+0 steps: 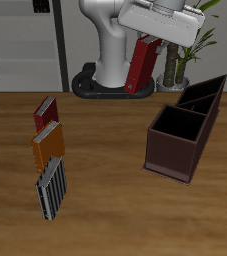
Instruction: Place the left red book into the left desk caddy's back compartment
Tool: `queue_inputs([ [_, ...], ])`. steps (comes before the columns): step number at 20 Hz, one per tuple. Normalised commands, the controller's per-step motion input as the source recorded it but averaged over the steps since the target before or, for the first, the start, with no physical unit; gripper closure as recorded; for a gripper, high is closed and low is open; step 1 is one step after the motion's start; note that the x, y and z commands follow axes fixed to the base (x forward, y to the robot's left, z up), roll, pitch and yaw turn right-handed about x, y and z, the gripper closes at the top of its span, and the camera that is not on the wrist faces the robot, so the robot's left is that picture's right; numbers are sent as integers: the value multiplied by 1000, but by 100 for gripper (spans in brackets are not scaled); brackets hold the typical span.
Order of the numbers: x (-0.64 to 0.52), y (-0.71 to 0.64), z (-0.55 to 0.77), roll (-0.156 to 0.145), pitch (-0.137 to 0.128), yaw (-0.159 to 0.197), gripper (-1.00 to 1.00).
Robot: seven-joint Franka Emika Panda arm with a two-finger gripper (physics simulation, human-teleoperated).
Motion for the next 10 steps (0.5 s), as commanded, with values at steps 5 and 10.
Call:
queue_inputs([
  [5,-554,230,-106,9,-12,19,100],
  [10,-456,245,-103,-1,-5,17,100],
])
